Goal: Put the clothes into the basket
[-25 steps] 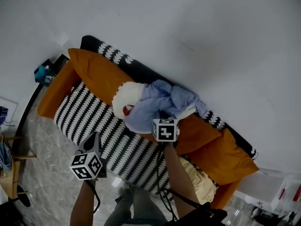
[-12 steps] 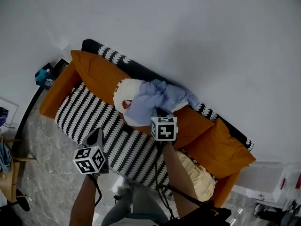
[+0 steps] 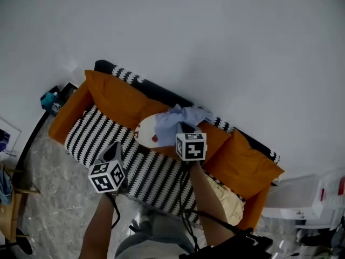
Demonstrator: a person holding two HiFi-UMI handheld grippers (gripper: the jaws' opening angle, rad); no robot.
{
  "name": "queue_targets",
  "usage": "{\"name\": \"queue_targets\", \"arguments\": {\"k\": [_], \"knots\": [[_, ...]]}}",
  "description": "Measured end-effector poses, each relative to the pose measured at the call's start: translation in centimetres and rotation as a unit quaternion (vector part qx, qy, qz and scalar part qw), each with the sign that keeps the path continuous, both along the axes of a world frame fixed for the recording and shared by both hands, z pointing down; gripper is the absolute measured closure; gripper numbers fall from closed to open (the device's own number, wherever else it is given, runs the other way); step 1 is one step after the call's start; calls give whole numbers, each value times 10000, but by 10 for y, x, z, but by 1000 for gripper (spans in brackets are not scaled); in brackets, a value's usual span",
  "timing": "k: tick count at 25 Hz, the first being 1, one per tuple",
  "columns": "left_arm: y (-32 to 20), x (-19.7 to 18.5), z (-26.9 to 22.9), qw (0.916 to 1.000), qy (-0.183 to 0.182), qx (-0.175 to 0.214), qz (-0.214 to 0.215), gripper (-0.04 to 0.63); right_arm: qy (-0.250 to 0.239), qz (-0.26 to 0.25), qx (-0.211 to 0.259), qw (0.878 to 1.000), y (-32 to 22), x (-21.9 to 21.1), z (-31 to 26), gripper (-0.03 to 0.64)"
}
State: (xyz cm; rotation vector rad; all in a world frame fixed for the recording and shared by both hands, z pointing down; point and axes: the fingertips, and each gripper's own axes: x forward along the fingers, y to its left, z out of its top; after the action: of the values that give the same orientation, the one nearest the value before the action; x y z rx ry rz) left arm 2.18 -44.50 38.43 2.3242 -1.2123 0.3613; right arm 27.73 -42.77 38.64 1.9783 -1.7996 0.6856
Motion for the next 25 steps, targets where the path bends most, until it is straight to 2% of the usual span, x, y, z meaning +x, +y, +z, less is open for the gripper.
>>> {"name": "queue_targets", "arguments": {"k": [12, 25], "knots": [[46, 0, -62, 9972, 279, 481, 491, 601, 366, 431, 522, 9970, 78, -9, -89, 598], [109, 36, -125, 9852, 548, 968, 1304, 601, 860, 866, 1019, 9873, 175, -9, -174, 598]]}}
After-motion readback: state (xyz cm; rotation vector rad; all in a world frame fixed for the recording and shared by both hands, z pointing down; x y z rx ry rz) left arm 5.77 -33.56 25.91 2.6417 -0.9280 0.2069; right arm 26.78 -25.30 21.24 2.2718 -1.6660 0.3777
